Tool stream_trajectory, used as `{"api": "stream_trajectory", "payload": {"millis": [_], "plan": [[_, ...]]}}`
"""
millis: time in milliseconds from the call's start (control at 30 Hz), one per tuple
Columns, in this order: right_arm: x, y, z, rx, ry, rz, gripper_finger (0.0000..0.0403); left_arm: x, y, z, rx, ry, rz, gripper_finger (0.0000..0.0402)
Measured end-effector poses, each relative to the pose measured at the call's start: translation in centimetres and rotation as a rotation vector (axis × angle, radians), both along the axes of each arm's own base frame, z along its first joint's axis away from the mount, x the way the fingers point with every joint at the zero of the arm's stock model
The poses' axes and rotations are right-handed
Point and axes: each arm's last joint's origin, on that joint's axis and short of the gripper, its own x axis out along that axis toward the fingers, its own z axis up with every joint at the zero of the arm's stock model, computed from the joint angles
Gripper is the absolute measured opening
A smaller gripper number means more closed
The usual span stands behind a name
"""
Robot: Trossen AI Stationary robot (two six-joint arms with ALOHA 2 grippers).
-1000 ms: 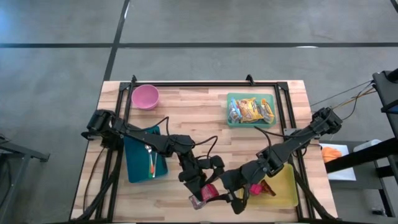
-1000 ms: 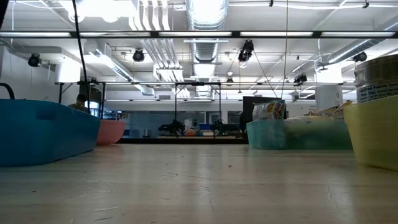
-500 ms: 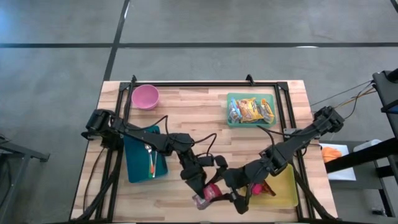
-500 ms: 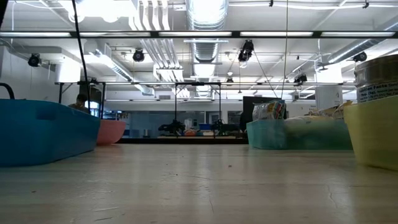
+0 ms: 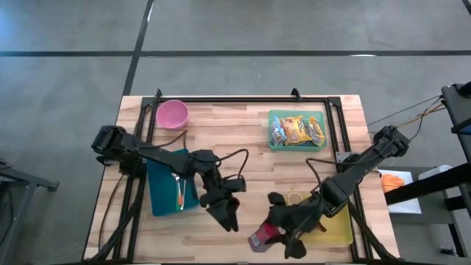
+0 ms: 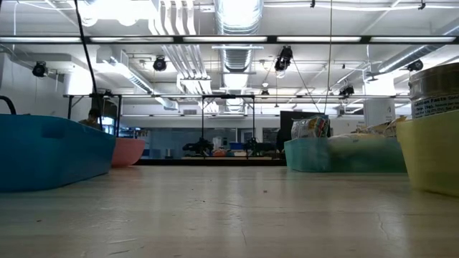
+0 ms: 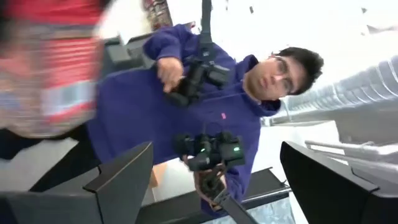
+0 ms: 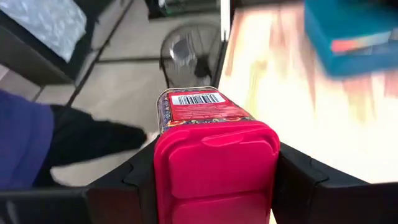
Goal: Pick & Place Food Item
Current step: Put the red spice can into the yellow bin
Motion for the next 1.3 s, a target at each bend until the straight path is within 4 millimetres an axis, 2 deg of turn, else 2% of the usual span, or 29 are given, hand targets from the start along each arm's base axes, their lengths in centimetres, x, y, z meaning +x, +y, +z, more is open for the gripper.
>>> {"api": "stream_trajectory", "payload": {"millis": [67,233,500,667,867,1067,1300], "plan": [[-0.4,-0.2,-0.2,0.002,0.053,-0.02,0.0204,-0.5,0.3,0.6,0.012,-0.016,0.012,0.0355],[-1.9,-1.2,-0.2,0.008,0.187,-0.092,0.0204,-2.1,1.0,-0.3,0.112,0.08,0.094,0.0355],[-4.8,-3.5,0.7,0.027,0.373,-0.257,0.0204,-7.8,3.1,-2.1,0.321,0.377,0.496,0.0356],[-6.8,-5.0,1.2,0.045,0.487,-0.38,0.0204,-11.7,3.8,-2.9,0.278,0.486,0.767,0.0356],[-9.3,-6.7,0.8,-0.029,0.676,-0.544,0.0204,-15.4,4.1,-4.4,0.179,0.556,0.953,0.0356],[-11.3,-7.4,0.4,-0.109,0.816,-0.677,0.0204,-17.0,4.1,-6.0,0.123,0.63,1.001,0.0356],[-12.9,-6.2,-1.0,-0.132,0.896,-0.755,0.0204,-17.1,4.1,-6.6,0.128,0.66,1.005,0.0356]]}}
